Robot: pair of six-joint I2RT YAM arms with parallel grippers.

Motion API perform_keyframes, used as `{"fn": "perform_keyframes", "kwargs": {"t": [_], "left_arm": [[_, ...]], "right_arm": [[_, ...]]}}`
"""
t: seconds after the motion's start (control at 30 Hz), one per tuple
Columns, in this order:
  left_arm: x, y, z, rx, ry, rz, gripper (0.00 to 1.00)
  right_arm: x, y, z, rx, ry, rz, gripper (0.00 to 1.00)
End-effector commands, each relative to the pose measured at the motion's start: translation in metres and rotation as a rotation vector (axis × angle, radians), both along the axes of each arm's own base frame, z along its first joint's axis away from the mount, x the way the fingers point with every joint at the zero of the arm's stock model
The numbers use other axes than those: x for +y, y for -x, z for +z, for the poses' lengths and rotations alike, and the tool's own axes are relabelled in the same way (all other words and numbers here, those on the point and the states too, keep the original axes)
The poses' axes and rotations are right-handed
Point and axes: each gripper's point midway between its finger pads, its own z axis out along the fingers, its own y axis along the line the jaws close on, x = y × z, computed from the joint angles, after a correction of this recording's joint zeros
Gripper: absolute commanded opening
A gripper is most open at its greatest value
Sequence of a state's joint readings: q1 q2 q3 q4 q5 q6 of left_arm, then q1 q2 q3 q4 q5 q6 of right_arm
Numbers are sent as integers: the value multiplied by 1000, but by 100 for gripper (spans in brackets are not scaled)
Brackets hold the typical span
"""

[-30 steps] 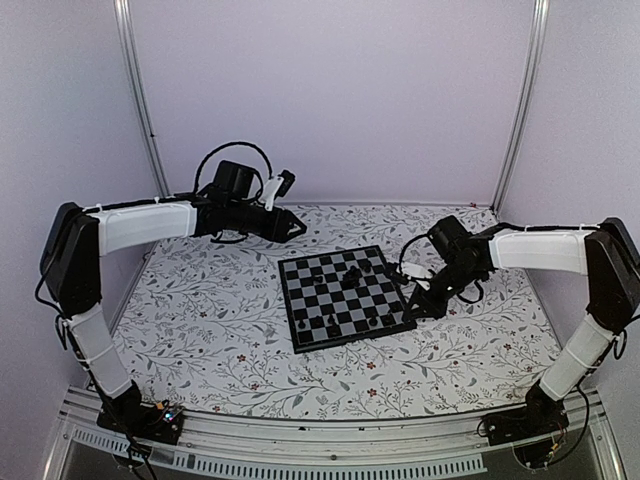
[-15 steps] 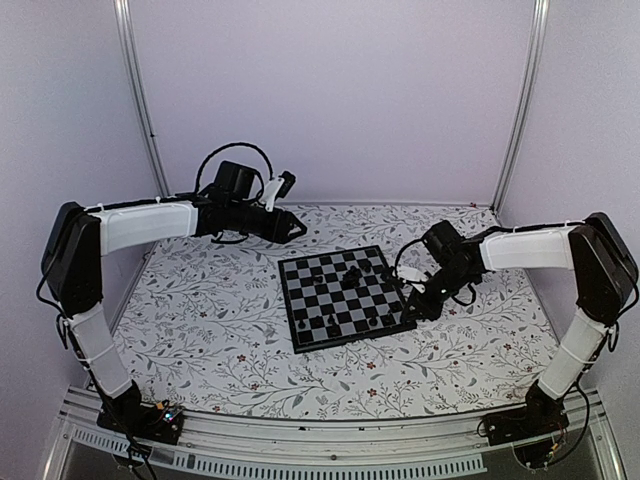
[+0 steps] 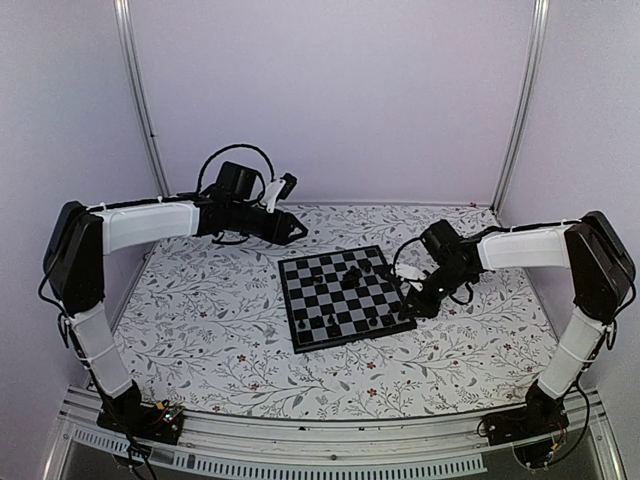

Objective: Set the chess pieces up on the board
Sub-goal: Place the chess piece on the chessboard, then pick up the chess piece from the chessboard.

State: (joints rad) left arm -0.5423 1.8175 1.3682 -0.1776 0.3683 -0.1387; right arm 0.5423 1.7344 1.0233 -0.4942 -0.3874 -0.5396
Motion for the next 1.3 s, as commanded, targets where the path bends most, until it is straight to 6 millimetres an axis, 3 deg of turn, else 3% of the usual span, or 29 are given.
{"fn": "perform_keyframes", "kwargs": {"t": [0.0, 0.17, 0.27, 0.37, 0.47, 0.53, 0.73, 0.83, 0.93, 1.07, 1.2, 1.27], "left_arm": [[-4, -3, 4, -8, 4, -19, 50], [-5, -2, 3, -4, 6, -23, 50], [-5, -2, 3, -3, 5, -28, 51], [-7, -1, 2, 2, 9, -36, 51], [-9, 0, 1, 12, 13, -48, 51], [-11, 2, 1, 14, 17, -60, 51], [-38, 23, -6, -33, -26, -176, 47], [-52, 29, -23, -34, -93, -194, 46], [-67, 29, -41, 4, -147, -203, 44], [-86, 28, -52, 18, -186, -208, 45], [-101, 26, -46, 1, -180, -209, 45], [-105, 26, -37, 4, -158, -193, 46]], "right_arm": [[2, -8, -4, -8, 10, -16, 15], [1, -6, -1, 1, 14, -24, 24], [0, -4, 12, -3, 6, -28, 30], [-4, -9, 38, -35, -30, -41, 37], [-19, -20, 62, -84, -70, -90, 38], [-33, -25, 67, -101, -88, -130, 38], [-78, -38, 67, -137, -134, -262, 38], [-91, -42, 74, -155, -196, -296, 38], [-90, -41, 74, -135, -233, -289, 37], [-84, -54, 88, -159, -258, -266, 36], [-73, -76, 100, -147, -279, -238, 35], [-64, -90, 89, -100, -269, -231, 33]]}}
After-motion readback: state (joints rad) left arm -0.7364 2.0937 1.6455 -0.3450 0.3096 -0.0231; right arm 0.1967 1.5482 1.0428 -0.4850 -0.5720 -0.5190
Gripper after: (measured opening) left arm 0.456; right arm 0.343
